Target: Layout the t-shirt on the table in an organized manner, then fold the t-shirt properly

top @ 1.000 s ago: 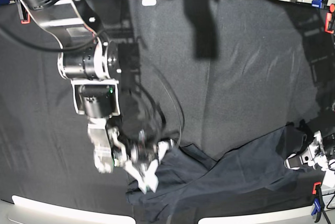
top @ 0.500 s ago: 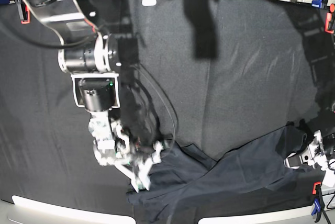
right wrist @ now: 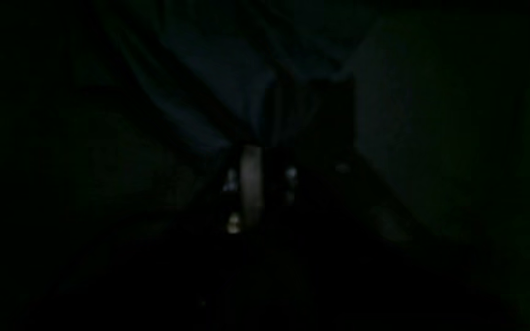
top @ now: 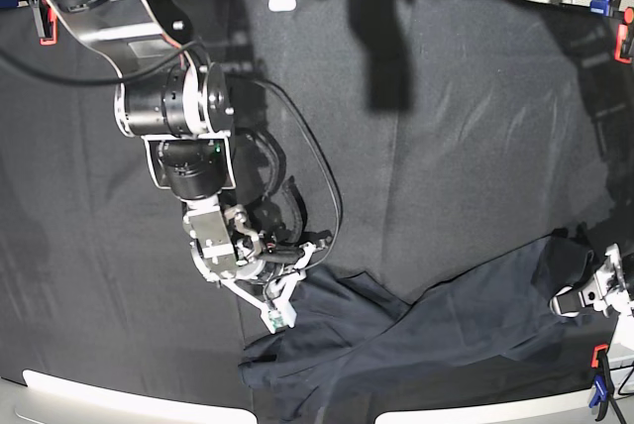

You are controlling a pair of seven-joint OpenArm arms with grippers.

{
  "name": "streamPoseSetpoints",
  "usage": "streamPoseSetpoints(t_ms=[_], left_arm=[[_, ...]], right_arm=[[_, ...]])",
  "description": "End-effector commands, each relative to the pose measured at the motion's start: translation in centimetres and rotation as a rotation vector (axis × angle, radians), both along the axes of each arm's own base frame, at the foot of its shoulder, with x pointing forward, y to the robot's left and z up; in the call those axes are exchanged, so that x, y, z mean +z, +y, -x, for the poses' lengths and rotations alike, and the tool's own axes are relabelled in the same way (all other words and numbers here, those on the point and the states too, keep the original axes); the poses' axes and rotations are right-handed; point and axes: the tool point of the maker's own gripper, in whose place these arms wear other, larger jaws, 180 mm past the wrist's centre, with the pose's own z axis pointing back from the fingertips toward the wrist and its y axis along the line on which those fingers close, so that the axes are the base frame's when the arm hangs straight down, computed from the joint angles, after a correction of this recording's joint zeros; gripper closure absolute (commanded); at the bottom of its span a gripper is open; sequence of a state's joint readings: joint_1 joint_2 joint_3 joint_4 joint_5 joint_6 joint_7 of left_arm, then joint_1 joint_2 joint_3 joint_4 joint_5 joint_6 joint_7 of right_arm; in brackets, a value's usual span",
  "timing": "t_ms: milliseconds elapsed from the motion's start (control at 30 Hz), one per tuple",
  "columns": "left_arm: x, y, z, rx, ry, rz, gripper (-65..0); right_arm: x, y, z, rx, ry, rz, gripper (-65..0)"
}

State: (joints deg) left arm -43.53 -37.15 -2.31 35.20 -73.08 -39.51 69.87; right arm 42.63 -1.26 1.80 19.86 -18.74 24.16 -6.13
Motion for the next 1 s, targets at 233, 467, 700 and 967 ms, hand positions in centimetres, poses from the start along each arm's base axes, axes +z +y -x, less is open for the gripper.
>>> streamPoseSetpoints(t_ms=[233, 467, 700, 967], left_arm=[[2.9, 0.9, -1.2, 0.02, -0.083, 0.006, 0.0], [2.9, 0.9, -1.1, 0.018, -0.08, 0.005, 0.0], [2.6, 0.8, -0.9, 0.006, -0.066, -0.001, 0.0], [-1.4, 1.4, 2.1, -0.003, 0.042, -0.006, 0.0]], right_arm=[[3.3, 0.3, -2.1, 0.027, -0.07, 0.003, 0.0], [5.4, 0.7, 0.9, 0.134, -0.04, -0.123, 0.0], [7.3, -5.1, 6.8, 0.099, -0.082, -0.049, 0.0], [7.3, -13.3, 16.8, 0.077, -0.014, 0.146, 0.0]])
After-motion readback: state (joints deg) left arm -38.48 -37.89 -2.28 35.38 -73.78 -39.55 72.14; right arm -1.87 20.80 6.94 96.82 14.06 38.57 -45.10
